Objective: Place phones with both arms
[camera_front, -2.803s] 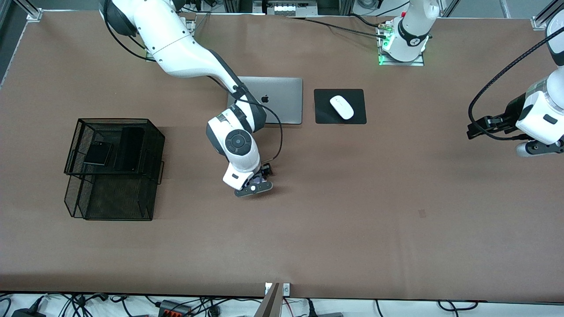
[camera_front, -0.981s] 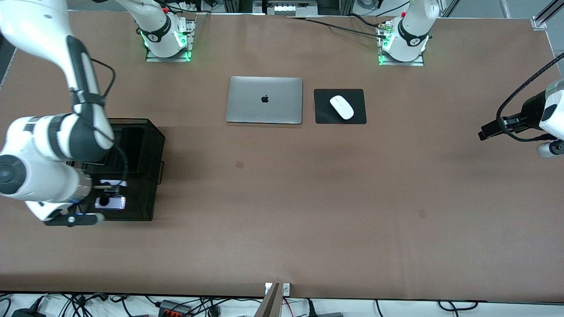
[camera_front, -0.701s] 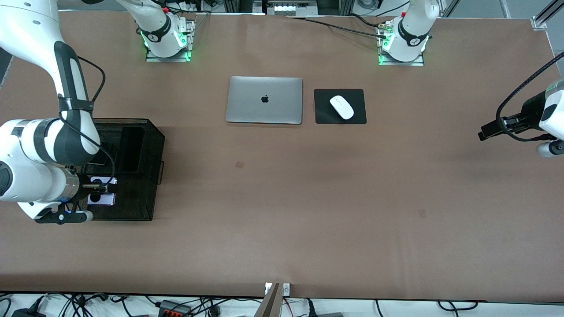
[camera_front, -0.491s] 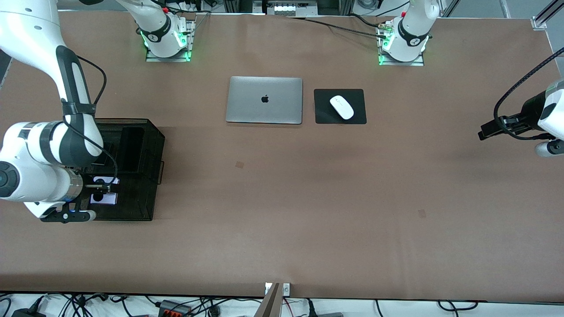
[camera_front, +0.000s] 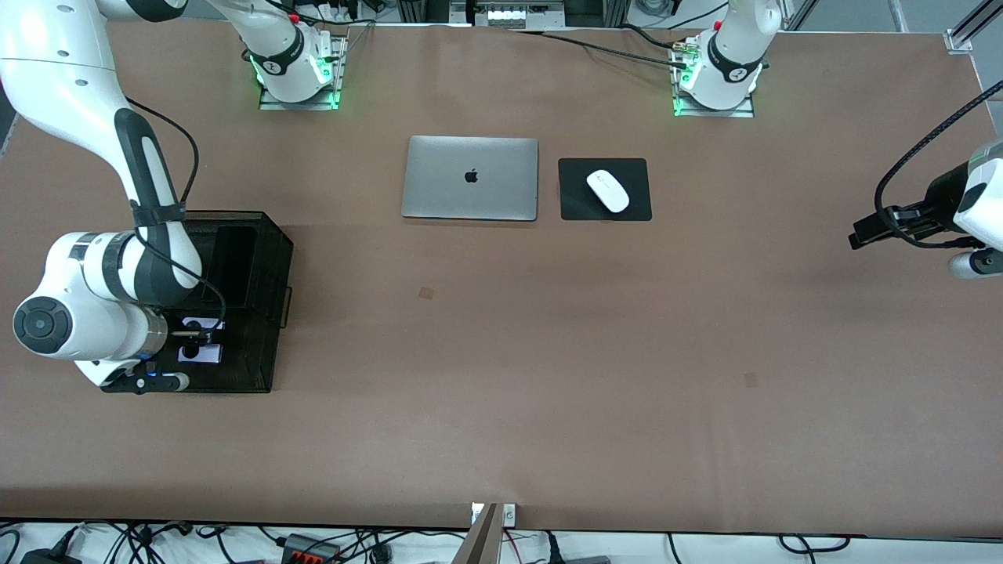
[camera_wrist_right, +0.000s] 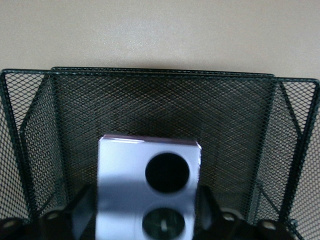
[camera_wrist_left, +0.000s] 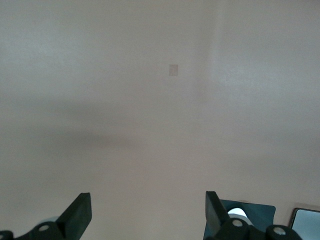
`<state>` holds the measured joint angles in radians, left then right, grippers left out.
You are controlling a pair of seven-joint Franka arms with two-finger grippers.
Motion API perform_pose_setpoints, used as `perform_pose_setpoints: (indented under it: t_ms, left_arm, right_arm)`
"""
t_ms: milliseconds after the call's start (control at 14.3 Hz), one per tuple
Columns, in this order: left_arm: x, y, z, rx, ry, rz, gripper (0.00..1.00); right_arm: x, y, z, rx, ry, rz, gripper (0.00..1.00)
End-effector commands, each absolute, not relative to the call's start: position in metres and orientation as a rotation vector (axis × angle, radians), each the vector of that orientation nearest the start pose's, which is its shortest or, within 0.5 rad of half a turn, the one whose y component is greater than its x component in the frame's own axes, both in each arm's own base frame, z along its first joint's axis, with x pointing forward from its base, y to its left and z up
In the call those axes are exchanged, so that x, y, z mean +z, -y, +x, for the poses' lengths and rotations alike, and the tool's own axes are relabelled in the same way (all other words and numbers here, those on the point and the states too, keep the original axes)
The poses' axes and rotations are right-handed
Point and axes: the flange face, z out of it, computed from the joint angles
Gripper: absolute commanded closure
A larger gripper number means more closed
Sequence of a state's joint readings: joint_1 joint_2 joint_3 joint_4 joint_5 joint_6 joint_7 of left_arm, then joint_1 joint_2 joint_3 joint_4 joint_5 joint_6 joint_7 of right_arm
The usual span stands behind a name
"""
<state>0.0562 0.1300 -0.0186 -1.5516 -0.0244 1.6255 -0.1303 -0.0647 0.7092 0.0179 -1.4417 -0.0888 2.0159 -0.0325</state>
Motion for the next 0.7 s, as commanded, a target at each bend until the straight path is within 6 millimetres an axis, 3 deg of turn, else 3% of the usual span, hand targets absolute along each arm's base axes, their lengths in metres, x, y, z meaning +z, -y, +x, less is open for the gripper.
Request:
perform_pose_setpoints:
  t_ms: [0, 350, 631]
  left_arm:
    - [0.562, -0.019, 0.595, 0.089, 0.229, -3.157, 0.00]
    - [0.562, -0.017, 0.595, 0.091, 0.217, -3.158, 0.00]
    - [0.560, -0.018, 0.593, 0.130, 0.221, -3.157, 0.00]
  right_arm:
    - [0.300, 0.036, 0.706, 0.162, 0.079, -3.196, 0.00]
    - [0.392, 0.035, 0.700, 0.024, 0.080, -3.211, 0.00]
    - [0.462, 0.039, 0.681, 0.080, 0.035, -3.212, 0.00]
